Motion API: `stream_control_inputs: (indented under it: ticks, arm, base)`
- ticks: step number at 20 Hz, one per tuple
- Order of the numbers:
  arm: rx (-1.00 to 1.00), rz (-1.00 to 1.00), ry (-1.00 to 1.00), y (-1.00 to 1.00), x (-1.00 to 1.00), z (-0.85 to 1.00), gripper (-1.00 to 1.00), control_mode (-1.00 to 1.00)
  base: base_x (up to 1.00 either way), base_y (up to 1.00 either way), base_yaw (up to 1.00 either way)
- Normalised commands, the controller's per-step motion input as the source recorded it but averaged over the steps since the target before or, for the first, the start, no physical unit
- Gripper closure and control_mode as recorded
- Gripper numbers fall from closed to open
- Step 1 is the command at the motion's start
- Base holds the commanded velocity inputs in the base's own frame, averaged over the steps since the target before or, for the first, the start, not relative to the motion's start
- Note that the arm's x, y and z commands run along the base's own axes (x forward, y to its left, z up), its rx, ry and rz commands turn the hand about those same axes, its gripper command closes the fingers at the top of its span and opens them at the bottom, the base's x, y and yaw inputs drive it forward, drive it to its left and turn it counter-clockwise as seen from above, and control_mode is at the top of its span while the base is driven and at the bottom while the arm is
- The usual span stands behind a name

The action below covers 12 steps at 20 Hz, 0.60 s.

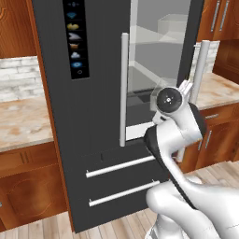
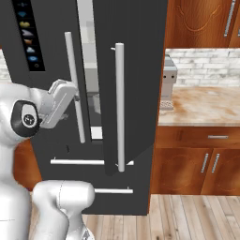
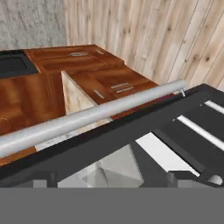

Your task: Move the hot dog bun to the plate on the dining table and place the condiment next to that plate. Then navigate to the fridge and take the sausage and place it on the plate as well.

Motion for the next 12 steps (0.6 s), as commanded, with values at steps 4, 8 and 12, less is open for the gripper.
stream_control_inputs:
  ticks: [4,8,12]
  arm:
    - [-0.05,-0.01,0.46,-0.04,0.96,-0.01,-1.0,-1.0]
    - [-0.13,0.0,0.36,-0.01,1.0,-0.1,-1.0,-1.0]
    - [-0.02,0.0,0.29,-0.15,0.96,-0.22,-1.0,-1.0]
  base:
    - [0.0,0.0,0.0]
    - [0.0,0.0,0.0]
    - [0.0,0.0,0.0]
